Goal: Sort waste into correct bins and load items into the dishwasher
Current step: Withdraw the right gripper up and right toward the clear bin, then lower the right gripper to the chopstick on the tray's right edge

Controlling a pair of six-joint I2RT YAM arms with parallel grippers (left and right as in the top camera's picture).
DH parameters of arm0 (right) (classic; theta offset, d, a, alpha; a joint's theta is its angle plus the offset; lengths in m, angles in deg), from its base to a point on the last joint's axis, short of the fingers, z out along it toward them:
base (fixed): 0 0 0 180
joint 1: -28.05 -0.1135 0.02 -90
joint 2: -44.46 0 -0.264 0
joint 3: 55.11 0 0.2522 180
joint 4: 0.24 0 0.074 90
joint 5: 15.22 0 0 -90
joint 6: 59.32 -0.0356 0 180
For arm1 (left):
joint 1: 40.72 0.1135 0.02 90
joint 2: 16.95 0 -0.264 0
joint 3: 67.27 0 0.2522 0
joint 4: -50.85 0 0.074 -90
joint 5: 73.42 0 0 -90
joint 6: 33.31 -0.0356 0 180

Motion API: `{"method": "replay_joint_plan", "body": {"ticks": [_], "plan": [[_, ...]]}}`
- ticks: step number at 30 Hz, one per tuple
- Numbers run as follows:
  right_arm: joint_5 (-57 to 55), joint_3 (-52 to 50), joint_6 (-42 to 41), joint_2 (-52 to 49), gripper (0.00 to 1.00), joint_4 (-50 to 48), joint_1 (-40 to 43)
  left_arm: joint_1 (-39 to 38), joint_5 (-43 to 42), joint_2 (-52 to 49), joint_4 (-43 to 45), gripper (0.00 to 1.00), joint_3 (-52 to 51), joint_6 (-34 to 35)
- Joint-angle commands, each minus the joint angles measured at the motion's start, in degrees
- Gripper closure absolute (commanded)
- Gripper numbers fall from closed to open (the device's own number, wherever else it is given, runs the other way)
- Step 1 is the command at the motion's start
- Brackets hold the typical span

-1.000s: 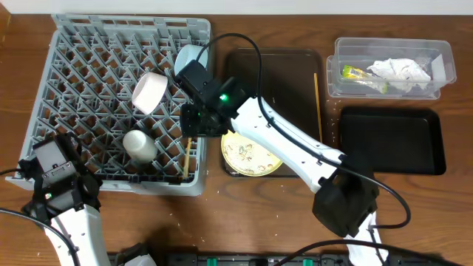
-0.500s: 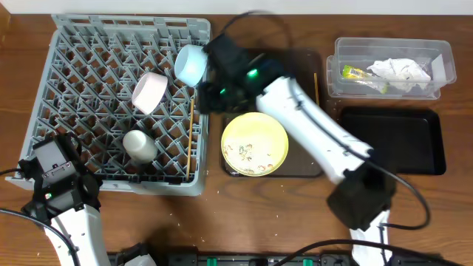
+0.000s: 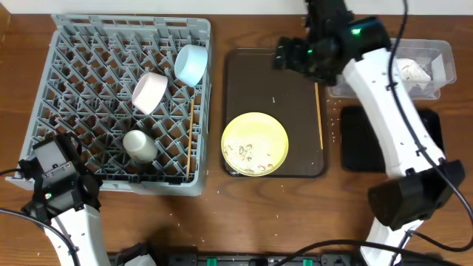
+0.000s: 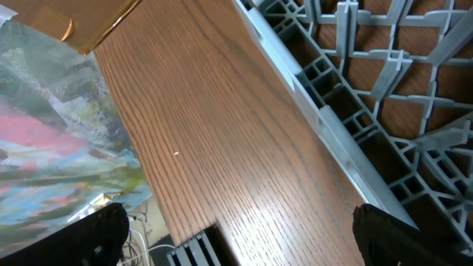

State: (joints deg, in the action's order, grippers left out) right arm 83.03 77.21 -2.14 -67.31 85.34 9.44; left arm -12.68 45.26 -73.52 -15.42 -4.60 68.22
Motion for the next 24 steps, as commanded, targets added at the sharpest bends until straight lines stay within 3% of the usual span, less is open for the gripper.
{"method": "replay_joint_plan", "body": {"ticks": [1, 11, 24], "plan": [[-7.96, 0.61, 0.81, 0.02, 0.01, 1.49, 3.15, 0.28, 0.50, 0.11, -0.17, 0.02, 0.94, -0.79], [-16.52, -0.39, 14.03, 0.00, 0.01, 4.52, 7.41, 0.28, 0.50, 0.11, -0.17, 0.02, 0.94, -0.79], [-20.85, -9.60, 14.86, 0.00, 0.01, 1.22, 7.34, 0.28, 0.50, 0.11, -0.17, 0.02, 0.94, -0.79]]}}
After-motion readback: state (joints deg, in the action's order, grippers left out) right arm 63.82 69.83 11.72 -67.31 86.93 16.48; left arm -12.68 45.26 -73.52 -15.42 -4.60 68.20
